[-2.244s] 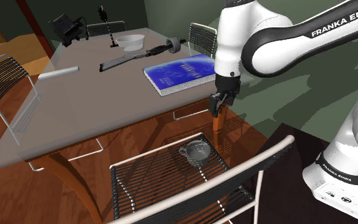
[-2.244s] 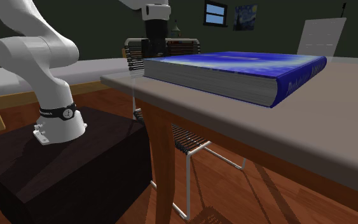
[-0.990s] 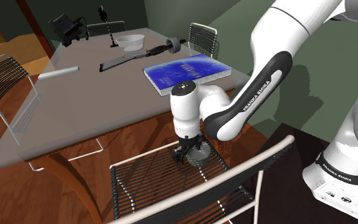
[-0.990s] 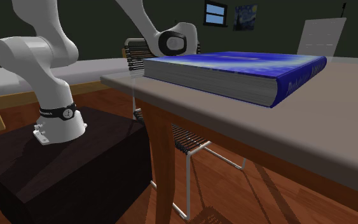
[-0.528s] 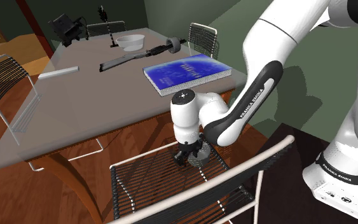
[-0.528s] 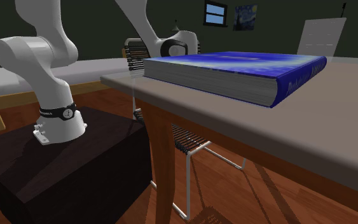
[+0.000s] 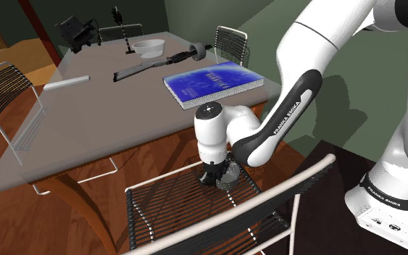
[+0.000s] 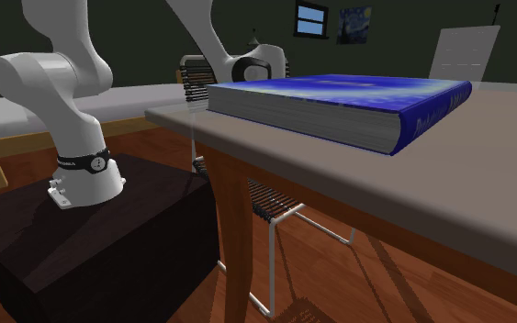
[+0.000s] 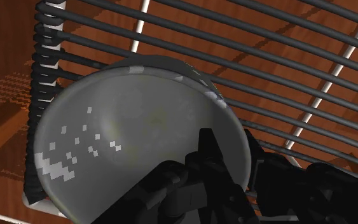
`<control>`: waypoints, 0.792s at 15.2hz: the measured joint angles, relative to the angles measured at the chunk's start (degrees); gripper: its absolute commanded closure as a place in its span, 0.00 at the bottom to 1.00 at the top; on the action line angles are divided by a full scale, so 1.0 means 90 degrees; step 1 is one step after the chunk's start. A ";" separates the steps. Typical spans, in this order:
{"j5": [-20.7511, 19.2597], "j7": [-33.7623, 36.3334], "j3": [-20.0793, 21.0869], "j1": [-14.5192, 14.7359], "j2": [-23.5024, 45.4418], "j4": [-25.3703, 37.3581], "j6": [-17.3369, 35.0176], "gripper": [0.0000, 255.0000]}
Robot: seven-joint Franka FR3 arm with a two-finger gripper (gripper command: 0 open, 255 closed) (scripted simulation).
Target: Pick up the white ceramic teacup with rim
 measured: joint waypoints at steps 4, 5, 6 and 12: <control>0.0141 -0.0111 0.0082 -0.0068 -0.0142 -0.0020 -0.0096 1.00; 0.0224 -0.0172 0.0129 -0.0103 -0.0225 -0.0026 -0.0159 1.00; 0.0315 -0.0234 0.0180 -0.0136 -0.0316 -0.0031 -0.0227 1.00; 0.0771 -0.0582 0.0393 -0.0298 -0.0755 0.0009 -0.0605 1.00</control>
